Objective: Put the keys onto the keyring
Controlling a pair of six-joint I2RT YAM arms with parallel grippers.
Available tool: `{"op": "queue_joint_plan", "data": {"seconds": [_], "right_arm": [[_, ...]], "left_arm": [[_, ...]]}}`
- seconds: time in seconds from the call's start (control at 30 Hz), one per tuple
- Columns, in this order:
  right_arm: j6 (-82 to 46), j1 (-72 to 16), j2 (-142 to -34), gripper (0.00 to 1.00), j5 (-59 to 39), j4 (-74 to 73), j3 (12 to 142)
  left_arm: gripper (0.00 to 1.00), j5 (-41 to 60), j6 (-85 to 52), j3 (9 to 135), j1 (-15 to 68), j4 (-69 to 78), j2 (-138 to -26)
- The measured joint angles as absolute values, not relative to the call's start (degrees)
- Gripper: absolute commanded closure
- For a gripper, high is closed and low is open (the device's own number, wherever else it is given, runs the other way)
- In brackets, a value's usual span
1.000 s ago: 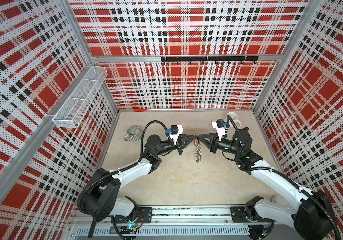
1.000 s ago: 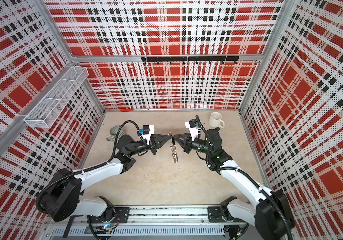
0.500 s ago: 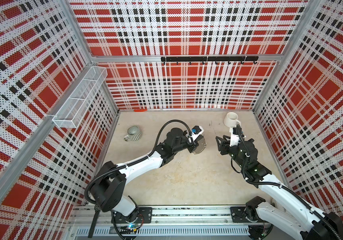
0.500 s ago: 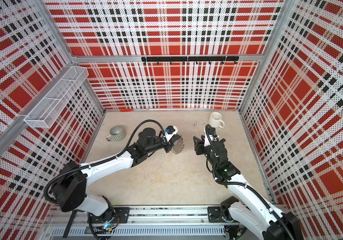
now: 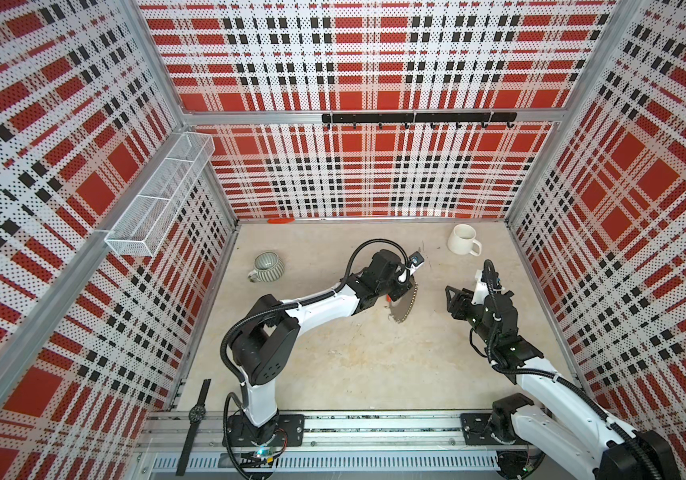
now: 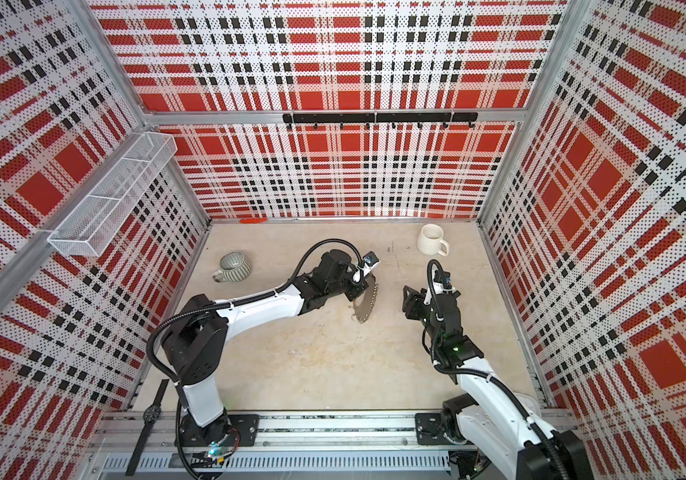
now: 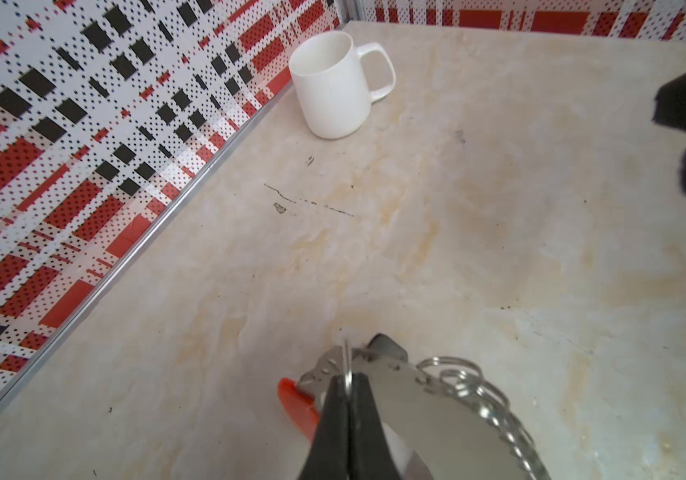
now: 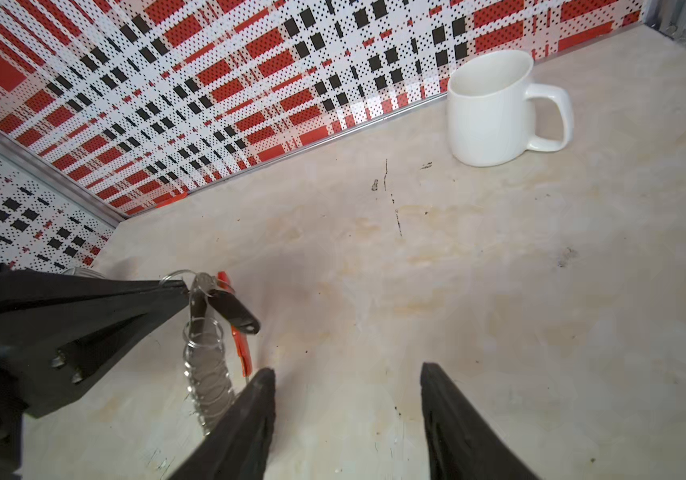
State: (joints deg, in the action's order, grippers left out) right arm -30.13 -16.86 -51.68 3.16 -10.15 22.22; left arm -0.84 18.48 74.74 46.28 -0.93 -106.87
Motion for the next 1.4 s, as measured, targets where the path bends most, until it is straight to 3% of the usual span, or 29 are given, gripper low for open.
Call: {"op": "queue_joint_plan", "data": {"seconds": [0.1, 0.2, 0.23, 0.3, 0.5, 0.63, 0.83, 0.97, 1.2, 1.3, 1.4], "right_arm": [[-30.4, -16.4, -53.1, 0.37, 1.1, -10.8, 22.3], [-30.4, -15.1, -54.4, 0.31, -0.1, -11.0, 22.6], [-30.3, -14.3, -54.6, 0.27, -1.2, -11.2, 22.7], [-29.9, -12.4, -54.9, 0.20, -3.2, -12.0, 22.8], [-33.2, -2.8, -55.7, 0.09, -19.9, -22.6, 22.0], [-43.8, 3.7, -62.6, 0.01, -34.9, -41.7, 19.6], [-64.7, 6.2, -81.1, 0.00, -50.7, -73.8, 18.2], [-70.5, 6.1, -83.6, 0.00, -55.1, -82.6, 18.2], [-70.1, 6.1, -79.9, 0.00, -56.7, -85.8, 18.2], [-65.3, 6.1, -76.2, 0.00, -55.8, -78.4, 18.2], [-55.9, 6.0, -68.5, 0.00, -51.0, -62.2, 18.7]], "left_arm": [[0.95, -1.8, 18.0, 76.0, 46.3, -2.5, -109.7], [0.76, -2.4, 16.6, 77.1, 46.3, -2.8, -112.3], [0.60, -2.5, 16.2, 77.1, 46.2, -2.7, -112.7], [0.01, -3.0, 14.7, 76.8, 45.9, -1.9, -112.8], [0.02, -5.7, 7.1, 64.0, 43.3, 8.8, -103.3], [0.02, -6.6, 0.3, 50.1, 38.5, 17.7, -89.5], [0.02, -6.1, -7.4, 38.9, 32.5, 27.9, -76.3], [0.02, -5.0, -9.7, 36.7, 32.3, 30.4, -75.4], [0.02, -3.9, -11.7, 36.5, 32.2, 32.1, -76.6], [0.02, -4.4, -12.2, 36.5, 32.0, 31.9, -77.2], [0.02, -5.9, -12.4, 36.5, 31.6, 31.4, -77.2]]}}
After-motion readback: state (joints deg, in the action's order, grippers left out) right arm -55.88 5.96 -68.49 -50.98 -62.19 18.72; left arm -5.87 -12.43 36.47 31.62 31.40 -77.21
